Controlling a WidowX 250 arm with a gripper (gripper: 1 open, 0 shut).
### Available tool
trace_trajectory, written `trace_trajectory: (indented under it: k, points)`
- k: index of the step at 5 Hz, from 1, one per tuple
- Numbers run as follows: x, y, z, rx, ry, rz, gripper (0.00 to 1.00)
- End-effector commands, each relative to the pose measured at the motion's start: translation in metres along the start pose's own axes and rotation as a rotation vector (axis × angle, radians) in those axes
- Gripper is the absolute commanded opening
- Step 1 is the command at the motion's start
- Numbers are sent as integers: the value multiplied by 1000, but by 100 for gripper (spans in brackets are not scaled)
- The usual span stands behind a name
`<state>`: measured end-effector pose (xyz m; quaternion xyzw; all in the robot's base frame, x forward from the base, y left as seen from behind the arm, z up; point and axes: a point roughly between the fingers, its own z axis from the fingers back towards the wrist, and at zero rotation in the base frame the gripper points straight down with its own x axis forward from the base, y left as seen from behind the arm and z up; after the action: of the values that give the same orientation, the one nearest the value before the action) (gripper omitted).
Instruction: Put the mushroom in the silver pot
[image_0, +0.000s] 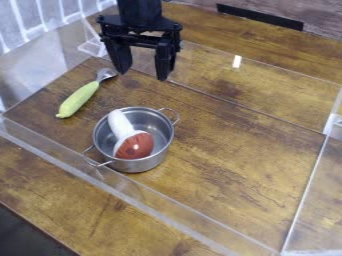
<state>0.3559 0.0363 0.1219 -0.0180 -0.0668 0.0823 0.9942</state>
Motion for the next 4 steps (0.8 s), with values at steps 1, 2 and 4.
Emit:
trace_trajectory:
  k: [1, 2, 4]
  points:
    - [10, 0, 47, -13, -117, -6, 100]
    - [6, -4, 47, -27, -105, -23, 100]
    - [1, -2, 42, -56, -69, -97, 100]
